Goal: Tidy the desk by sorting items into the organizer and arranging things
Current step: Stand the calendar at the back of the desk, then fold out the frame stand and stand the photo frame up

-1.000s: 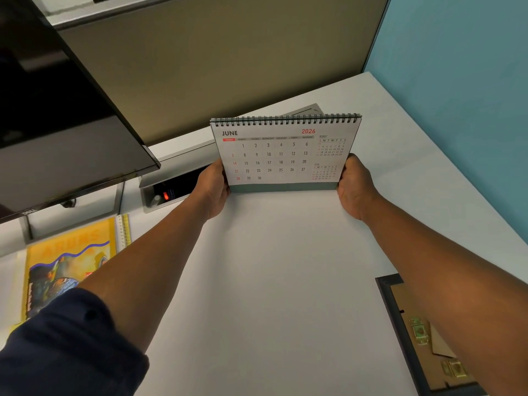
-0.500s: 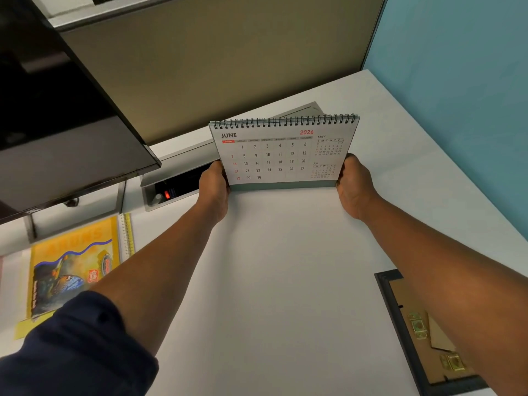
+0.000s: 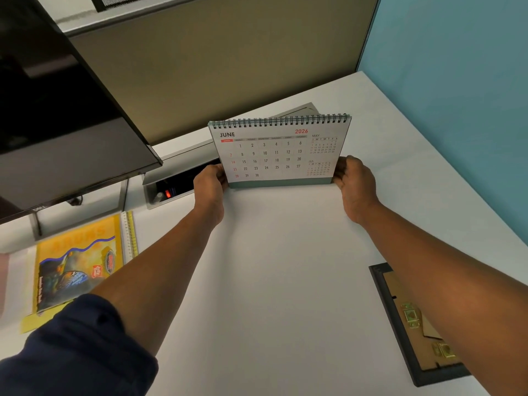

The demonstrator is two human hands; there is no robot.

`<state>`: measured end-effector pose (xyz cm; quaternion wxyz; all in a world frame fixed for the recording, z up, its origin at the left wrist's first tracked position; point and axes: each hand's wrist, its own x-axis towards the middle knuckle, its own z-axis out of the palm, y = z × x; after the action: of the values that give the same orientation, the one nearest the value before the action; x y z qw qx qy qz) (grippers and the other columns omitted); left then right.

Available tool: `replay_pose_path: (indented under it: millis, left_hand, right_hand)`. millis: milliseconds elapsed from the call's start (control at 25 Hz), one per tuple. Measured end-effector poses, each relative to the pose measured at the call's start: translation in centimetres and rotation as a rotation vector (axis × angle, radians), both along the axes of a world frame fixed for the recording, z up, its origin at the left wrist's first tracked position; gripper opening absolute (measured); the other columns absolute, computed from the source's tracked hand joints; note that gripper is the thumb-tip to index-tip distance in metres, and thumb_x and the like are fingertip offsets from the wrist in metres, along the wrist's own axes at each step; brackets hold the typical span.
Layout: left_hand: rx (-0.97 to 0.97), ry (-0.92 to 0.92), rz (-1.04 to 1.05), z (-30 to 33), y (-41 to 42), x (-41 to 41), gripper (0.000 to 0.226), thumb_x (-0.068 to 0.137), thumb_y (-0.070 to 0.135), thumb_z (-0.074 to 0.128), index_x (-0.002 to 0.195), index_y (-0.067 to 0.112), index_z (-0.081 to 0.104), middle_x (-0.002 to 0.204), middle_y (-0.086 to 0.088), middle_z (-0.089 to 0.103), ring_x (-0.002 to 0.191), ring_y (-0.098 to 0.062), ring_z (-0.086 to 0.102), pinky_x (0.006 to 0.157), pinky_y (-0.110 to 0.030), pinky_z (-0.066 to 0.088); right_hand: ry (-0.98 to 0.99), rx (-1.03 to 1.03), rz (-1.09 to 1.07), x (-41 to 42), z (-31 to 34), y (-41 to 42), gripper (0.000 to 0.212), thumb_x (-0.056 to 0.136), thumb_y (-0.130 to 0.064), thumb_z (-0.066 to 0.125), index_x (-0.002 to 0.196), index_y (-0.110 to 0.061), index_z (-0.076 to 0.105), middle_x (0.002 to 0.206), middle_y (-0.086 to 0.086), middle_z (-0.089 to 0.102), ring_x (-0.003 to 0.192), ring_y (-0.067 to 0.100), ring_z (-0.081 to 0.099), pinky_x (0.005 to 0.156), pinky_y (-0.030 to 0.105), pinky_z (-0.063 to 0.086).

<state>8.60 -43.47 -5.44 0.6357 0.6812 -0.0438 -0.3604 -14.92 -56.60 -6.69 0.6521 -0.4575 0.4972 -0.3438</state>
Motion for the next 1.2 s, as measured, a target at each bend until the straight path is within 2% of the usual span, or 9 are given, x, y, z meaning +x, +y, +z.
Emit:
replay_pose_path:
  millis: [80,160,320,560,640,800,960,1080,1200]
  left_hand:
    - [0.037,-0.003,0.000,-0.1,0.6,-0.2,0.034,0.096,0.014,0.035,0.086,0.012,0.067,0.089,-0.002,0.078,0.091,-0.017,0.071,0.084,-0.027,0.057]
    - [0.093,-0.001,0.053,-0.3,1.3,-0.6,0.027,0.094,0.016,0.039,0.085,0.011,0.064,0.090,-0.004,0.075,0.087,-0.018,0.065,0.084,-0.028,0.054]
    - [0.198,0.037,0.148,0.5,2.9,-4.0,0.009,0.089,0.015,0.046,0.085,0.014,0.053,0.082,-0.005,0.054,0.076,-0.019,0.045,0.063,-0.028,0.035]
    - [0.280,-0.040,-0.099,0.2,5.7,-13.2,0.010,0.085,0.018,0.051,0.077,0.013,0.053,0.082,-0.002,0.053,0.073,-0.020,0.041,0.063,-0.033,0.033]
    - [0.289,-0.047,-0.187,0.2,6.4,-16.3,0.012,0.084,0.017,0.052,0.073,0.012,0.050,0.078,-0.003,0.050,0.070,-0.019,0.038,0.063,-0.033,0.030]
    - [0.322,-0.019,-0.380,0.7,7.1,-21.8,0.007,0.076,0.017,0.052,0.072,0.014,0.047,0.074,-0.007,0.043,0.071,-0.021,0.033,0.063,-0.036,0.026]
    - [0.365,-0.016,-0.515,1.7,7.8,-26.8,0.016,0.081,0.010,0.050,0.067,0.013,0.042,0.074,-0.008,0.043,0.070,-0.023,0.035,0.058,-0.033,0.028]
    - [0.399,-0.074,-0.564,1.7,8.9,-30.3,0.010,0.087,0.006,0.050,0.078,0.010,0.048,0.080,-0.011,0.042,0.071,-0.021,0.038,0.058,-0.031,0.031]
    - [0.414,-0.136,-0.623,1.2,10.1,-33.2,0.019,0.093,0.010,0.054,0.112,0.015,0.054,0.097,0.002,0.052,0.082,-0.012,0.049,0.066,-0.024,0.039]
  right_hand:
    - [0.049,-0.028,0.020,-0.8,0.0,0.5,0.034,0.076,-0.024,0.045,0.099,-0.008,0.064,0.117,0.014,0.070,0.112,0.024,0.066,0.101,0.033,0.051]
    - [0.013,0.067,-0.016,-1.5,-0.1,1.1,0.033,0.087,-0.023,0.045,0.106,-0.007,0.067,0.117,0.010,0.071,0.116,0.022,0.065,0.106,0.032,0.048]
    - [0.040,0.135,-0.010,-3.4,0.4,3.3,0.020,0.097,-0.021,0.049,0.102,-0.013,0.067,0.116,0.005,0.068,0.123,0.019,0.060,0.108,0.031,0.045]
    - [0.084,0.124,-0.023,-9.0,2.6,7.5,0.027,0.098,-0.018,0.052,0.117,-0.004,0.066,0.126,0.013,0.066,0.122,0.021,0.061,0.110,0.035,0.045]
    - [0.155,0.116,-0.025,-11.7,2.8,9.1,0.027,0.096,-0.018,0.056,0.116,-0.005,0.068,0.123,0.014,0.068,0.120,0.024,0.062,0.110,0.040,0.045]
    - [0.316,-0.010,0.027,-17.8,3.2,12.3,0.025,0.093,-0.027,0.058,0.115,-0.025,0.071,0.113,-0.006,0.071,0.110,0.013,0.065,0.104,0.039,0.050]
    - [0.682,-0.201,0.033,-23.0,2.9,14.8,0.043,0.091,-0.018,0.063,0.133,-0.019,0.058,0.129,-0.003,0.057,0.111,0.013,0.055,0.097,0.041,0.052]
    - [0.891,-0.197,0.058,-25.9,1.5,16.3,0.059,0.082,-0.029,0.072,0.136,-0.015,0.054,0.136,0.006,0.053,0.117,0.025,0.054,0.094,0.046,0.053]
    - [0.830,-0.128,0.083,-27.1,0.8,17.2,0.044,0.073,-0.043,0.070,0.111,-0.022,0.064,0.111,0.002,0.065,0.097,0.023,0.065,0.079,0.045,0.060]
